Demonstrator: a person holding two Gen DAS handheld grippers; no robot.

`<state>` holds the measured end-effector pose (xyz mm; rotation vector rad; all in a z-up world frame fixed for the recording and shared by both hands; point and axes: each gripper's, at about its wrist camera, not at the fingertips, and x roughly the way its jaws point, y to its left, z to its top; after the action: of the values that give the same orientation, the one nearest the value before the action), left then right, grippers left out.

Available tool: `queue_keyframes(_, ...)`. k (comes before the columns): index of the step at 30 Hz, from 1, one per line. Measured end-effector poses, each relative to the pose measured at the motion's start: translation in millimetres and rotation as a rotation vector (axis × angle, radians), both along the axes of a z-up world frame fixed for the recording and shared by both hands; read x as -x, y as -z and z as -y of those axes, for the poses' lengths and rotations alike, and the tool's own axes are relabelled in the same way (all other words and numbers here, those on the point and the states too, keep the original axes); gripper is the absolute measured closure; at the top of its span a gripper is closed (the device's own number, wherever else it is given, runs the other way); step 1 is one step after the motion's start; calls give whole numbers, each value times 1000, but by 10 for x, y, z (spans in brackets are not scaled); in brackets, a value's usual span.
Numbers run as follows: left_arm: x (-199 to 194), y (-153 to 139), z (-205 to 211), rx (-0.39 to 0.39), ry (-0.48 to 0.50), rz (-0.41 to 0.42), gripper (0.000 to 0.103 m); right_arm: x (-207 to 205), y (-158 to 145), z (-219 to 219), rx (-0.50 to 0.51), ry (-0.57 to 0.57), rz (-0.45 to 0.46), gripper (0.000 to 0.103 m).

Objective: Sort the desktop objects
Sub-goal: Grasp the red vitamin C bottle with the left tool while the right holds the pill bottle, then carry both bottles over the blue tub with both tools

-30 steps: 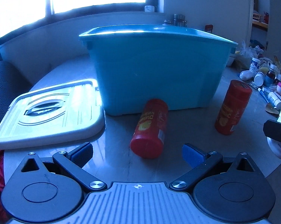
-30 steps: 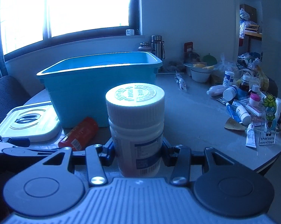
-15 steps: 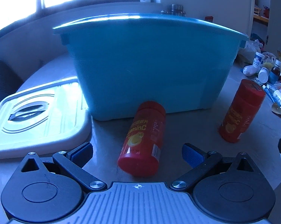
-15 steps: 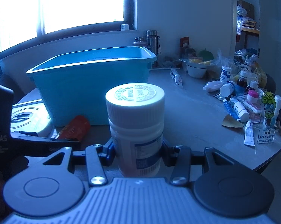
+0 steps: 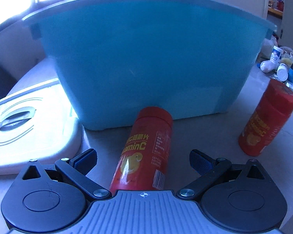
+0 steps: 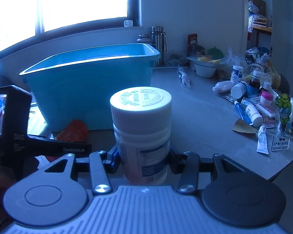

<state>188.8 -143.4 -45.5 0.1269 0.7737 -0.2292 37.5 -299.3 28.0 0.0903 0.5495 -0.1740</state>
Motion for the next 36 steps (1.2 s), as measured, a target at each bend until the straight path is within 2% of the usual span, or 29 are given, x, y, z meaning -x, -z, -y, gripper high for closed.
queue_keyframes(1,-17,19,3,5,3,-14,41,-7,0,1,1,0,0,55)
queue_keyframes(2,-34,38,6,10,6,-27,51,-13,2,6,1,-1,-1,55)
queue_keyframes(9,50,18,37,-14,32,-36,51,-43,-12,27,-3,-4,-2,55)
queue_keyframes(18,165,-82,-124,10,2,-44,52,-32,-63,-44,-3,-37,8,55)
queue_keyframes(30,554,-424,-273,43,-36,18,52,155,-207,-178,0,-70,54,55)
queue_keyframes(36,734,-583,-393,34,-63,39,52,221,-325,-281,11,-105,82,55)
